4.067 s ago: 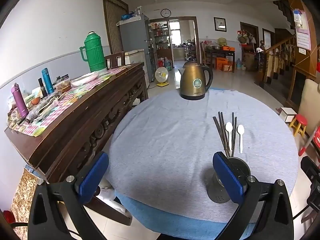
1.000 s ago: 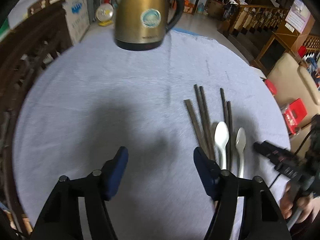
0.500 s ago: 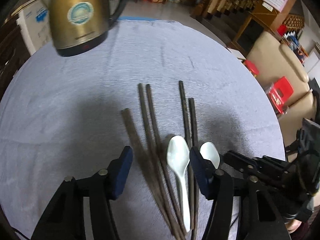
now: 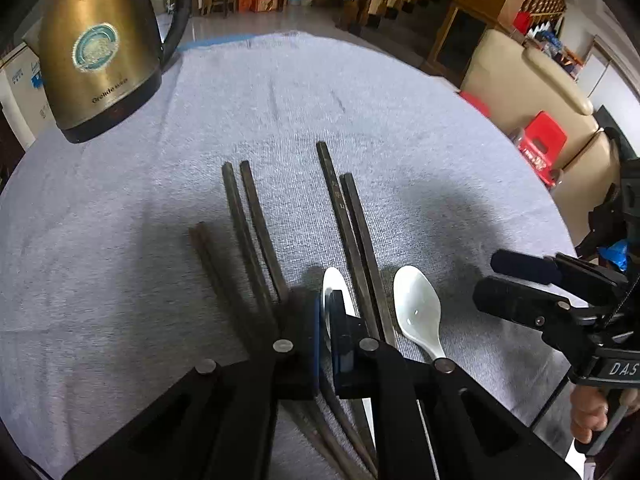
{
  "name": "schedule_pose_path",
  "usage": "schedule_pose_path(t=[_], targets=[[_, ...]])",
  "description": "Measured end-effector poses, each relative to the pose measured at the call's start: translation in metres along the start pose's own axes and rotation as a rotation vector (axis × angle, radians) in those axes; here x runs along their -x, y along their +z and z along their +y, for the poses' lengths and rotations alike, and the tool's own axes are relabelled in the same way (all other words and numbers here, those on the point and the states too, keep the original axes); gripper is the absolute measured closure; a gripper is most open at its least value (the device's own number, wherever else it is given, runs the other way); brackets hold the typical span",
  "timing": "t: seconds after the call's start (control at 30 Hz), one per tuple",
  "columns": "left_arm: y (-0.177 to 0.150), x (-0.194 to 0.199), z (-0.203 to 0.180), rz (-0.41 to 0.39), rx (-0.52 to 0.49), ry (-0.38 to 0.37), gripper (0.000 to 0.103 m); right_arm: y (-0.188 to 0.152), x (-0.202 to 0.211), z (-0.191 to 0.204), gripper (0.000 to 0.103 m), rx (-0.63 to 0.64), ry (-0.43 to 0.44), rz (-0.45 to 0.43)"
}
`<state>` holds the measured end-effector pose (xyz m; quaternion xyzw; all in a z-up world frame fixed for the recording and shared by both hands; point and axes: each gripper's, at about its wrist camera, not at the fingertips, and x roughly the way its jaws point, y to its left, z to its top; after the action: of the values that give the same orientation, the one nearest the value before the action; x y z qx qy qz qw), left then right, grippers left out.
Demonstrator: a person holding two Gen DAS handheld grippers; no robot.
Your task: Organize utensils
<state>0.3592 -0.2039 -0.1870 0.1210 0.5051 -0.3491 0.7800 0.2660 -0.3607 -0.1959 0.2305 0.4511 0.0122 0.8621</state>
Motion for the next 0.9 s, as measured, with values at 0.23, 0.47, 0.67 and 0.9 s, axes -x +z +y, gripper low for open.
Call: schedule_pose_path(t=[0.23, 0.47, 0.67, 0.9], targets=[[-0.007, 0.026, 0.009, -0.059, -0.025, -0.020, 0.099, 0.010, -0.031, 0.035, 0.056, 0.168, -0.054, 0.047], [-0.023, 0.062, 0.023, -0.122, 0.022, -0.011, 0.099, 0.003, -0.040, 0.056, 0.099, 0.287, -0.085, 0.053], [-0.043, 0.100, 0.027, -0.187, 0.089, -0.011, 0.099, -0.005, 0.011, 0.064, 0.099, 0.266, -0.063, -0.053], [-0.072, 0.186, 0.010, -0.391, 0.177, -0.026, 0.099, -0.027, 0.106, 0.098, 0.099, 0.201, 0.087, -0.256]])
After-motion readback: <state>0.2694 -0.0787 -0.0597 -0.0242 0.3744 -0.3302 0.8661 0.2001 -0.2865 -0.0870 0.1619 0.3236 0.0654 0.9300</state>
